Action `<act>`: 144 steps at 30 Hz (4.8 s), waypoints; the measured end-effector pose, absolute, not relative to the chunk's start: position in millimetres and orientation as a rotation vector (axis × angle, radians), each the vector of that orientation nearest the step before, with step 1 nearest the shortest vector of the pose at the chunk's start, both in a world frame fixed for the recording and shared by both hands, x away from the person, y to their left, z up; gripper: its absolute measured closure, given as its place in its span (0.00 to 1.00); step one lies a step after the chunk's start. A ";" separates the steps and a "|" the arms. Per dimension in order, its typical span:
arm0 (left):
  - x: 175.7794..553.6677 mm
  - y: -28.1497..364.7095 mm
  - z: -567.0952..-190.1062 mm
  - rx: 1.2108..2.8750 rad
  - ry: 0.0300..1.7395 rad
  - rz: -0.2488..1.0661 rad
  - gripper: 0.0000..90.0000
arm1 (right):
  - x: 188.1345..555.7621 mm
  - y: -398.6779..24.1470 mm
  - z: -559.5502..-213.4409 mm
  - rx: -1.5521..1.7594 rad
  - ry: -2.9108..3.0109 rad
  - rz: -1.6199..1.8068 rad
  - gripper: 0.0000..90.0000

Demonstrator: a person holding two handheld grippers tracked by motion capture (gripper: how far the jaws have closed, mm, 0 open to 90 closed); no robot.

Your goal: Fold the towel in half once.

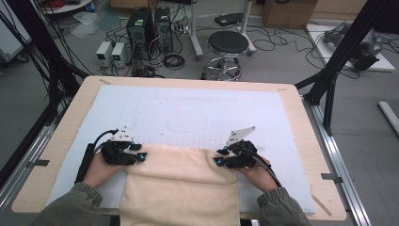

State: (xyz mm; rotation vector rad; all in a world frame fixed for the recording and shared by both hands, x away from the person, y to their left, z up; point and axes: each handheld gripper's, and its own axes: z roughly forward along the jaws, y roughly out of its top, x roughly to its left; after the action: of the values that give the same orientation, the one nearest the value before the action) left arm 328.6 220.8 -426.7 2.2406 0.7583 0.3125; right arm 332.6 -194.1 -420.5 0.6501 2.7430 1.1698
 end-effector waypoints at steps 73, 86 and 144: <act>293.2 238.5 -408.0 2.133 0.730 0.404 0.64 | 320.5 -216.7 -405.3 0.642 2.661 1.167 0.60; 328.5 239.1 -435.3 2.196 0.853 0.275 0.62 | 338.1 -220.9 -435.4 0.773 2.741 1.112 0.62; 390.5 207.7 -429.4 2.178 0.847 0.316 0.92 | 410.8 -210.9 -427.5 0.838 2.640 1.084 0.88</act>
State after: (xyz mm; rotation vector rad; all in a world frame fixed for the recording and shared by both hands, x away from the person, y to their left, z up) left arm 390.5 207.7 -429.4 2.1783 0.8475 0.3160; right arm 410.8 -210.9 -427.5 0.8380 2.6396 1.0840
